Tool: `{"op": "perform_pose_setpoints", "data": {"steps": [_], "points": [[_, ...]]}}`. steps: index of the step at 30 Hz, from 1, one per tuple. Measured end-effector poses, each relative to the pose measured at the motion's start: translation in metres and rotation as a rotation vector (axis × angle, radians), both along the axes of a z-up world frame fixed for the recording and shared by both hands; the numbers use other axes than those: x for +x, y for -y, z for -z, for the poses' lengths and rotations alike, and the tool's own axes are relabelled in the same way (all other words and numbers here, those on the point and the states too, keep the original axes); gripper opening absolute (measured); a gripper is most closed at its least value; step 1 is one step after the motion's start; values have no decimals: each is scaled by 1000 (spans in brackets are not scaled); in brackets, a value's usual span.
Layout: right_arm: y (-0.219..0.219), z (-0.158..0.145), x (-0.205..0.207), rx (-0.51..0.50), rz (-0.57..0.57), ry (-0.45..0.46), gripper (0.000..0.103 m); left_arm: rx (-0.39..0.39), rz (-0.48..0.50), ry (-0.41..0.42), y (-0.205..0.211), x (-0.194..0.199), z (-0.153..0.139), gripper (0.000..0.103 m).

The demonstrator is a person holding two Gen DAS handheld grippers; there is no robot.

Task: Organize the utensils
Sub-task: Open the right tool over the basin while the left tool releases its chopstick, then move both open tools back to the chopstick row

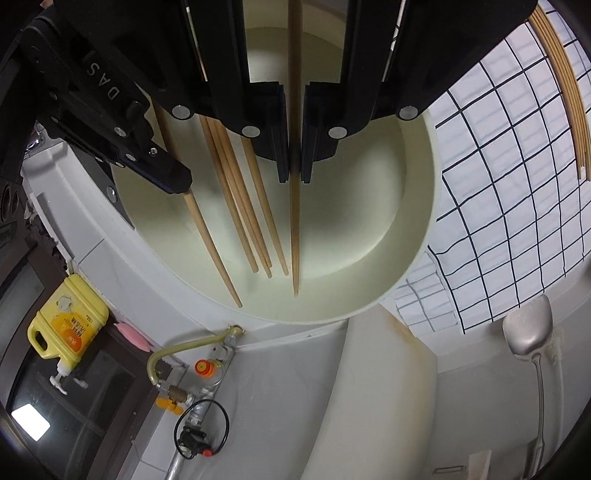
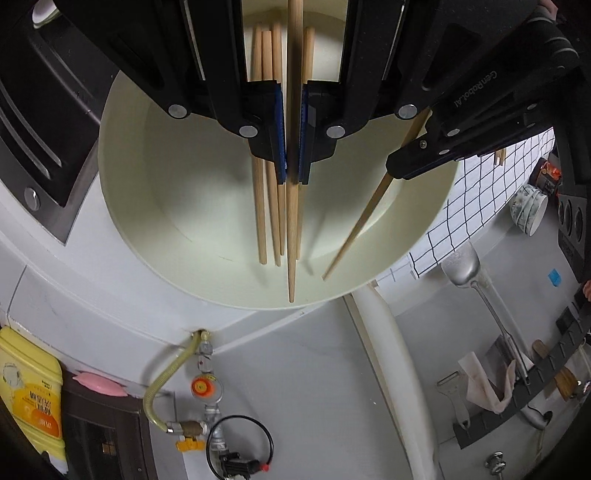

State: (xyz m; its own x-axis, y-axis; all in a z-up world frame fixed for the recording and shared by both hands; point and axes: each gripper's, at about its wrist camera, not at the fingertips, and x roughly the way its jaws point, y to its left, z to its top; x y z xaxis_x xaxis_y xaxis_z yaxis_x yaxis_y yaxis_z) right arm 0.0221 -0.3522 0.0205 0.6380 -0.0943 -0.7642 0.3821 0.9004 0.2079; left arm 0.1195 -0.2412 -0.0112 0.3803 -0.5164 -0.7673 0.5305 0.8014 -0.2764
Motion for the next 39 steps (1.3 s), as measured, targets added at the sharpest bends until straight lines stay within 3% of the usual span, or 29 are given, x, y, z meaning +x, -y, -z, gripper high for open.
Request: {"op": "perform_pose_setpoints", "data": {"steps": [3,6,7,8,22,29,32,39], "points": [[0,-2,-1,-2,5,4,11,13,-12,1,-2,2,0,13],[3,-6,-4,-12,25,17,15,15,-37,38,-10,1,-7,49],[4,-7,-4,-8,28,20,15,13,-53,59,-14,0,-11,67],[4,-8,-5,-7,30,24,15,10,-70,82,-17,-1,-15,70],[-19,-18,-1,-17,-34,51,17,46,-195,131,-84,-11,-28,78],[-53,-19,6,-29,-118,54,25,65,-268,151,-131,-24,-30,81],[-69,-19,9,-26,-158,60,36,74,-292,159,-153,-29,-30,86],[-117,-23,11,-49,-278,86,41,87,-411,151,-223,-42,-23,89]]}}
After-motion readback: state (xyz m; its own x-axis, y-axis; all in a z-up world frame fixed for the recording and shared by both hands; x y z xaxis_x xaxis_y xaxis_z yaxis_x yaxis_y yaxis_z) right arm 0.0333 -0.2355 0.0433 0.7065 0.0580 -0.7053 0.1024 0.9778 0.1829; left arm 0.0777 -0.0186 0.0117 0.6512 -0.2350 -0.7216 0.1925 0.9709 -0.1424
